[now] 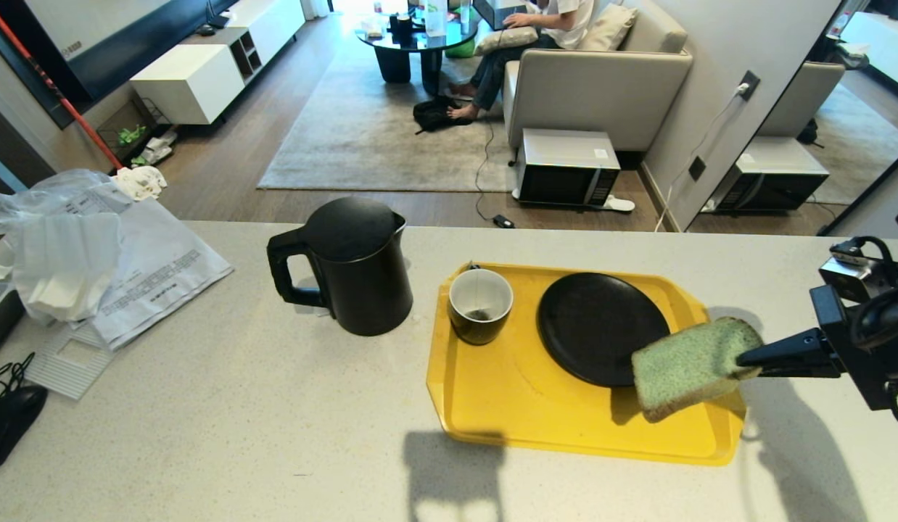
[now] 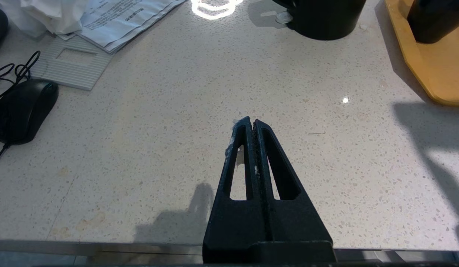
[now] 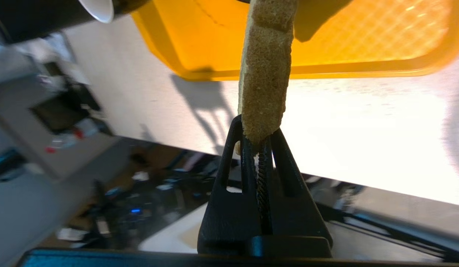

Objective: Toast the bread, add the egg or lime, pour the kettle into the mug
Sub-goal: Put the bread slices in the toaster

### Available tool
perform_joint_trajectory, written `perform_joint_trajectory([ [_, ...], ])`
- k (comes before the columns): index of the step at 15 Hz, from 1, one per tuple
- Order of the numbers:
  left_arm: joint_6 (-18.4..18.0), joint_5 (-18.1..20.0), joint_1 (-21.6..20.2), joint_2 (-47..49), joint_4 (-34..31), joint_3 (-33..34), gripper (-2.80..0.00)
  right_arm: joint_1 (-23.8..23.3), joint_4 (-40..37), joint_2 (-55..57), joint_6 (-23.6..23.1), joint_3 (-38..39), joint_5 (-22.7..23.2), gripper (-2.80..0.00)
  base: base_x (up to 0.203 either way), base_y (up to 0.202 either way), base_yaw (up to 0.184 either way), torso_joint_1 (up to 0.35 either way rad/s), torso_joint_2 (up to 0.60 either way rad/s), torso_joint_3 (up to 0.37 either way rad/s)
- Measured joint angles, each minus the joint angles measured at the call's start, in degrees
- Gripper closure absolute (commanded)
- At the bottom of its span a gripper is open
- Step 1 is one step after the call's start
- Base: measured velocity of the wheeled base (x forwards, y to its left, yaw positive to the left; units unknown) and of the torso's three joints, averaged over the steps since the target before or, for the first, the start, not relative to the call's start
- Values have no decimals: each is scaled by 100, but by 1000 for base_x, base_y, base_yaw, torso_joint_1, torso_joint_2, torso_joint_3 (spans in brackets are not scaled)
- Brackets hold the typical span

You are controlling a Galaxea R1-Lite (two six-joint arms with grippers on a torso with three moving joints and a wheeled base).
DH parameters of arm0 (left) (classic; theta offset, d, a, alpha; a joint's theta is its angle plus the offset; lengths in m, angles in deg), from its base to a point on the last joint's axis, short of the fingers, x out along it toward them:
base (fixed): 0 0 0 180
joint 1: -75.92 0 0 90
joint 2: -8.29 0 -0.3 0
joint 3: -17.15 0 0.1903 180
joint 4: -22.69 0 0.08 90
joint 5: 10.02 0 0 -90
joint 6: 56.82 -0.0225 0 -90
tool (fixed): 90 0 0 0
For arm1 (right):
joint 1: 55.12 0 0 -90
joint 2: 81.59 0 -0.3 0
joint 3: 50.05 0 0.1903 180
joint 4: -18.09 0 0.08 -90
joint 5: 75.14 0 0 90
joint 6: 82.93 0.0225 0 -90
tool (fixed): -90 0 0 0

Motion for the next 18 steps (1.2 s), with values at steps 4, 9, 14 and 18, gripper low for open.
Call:
perform_joint_trajectory([
  [4,-3,1,0,0,0,0,0,-2,-223,-675,-1161,11,-1356,0,0,0,0,0,0,0],
  [9,-2,0,0,0,0,0,0,-2,-224,-1349,-2351,0,-3063,0,0,0,0,0,0,0],
  [14,-3,0,0,0,0,0,0,-6,-229,-2003,-2760,66,-3615,0,0,0,0,0,0,0],
  [18,-2,0,0,0,0,0,0,-11,-230,-2598,-3112,273,-3638,0,0,0,0,0,0,0],
])
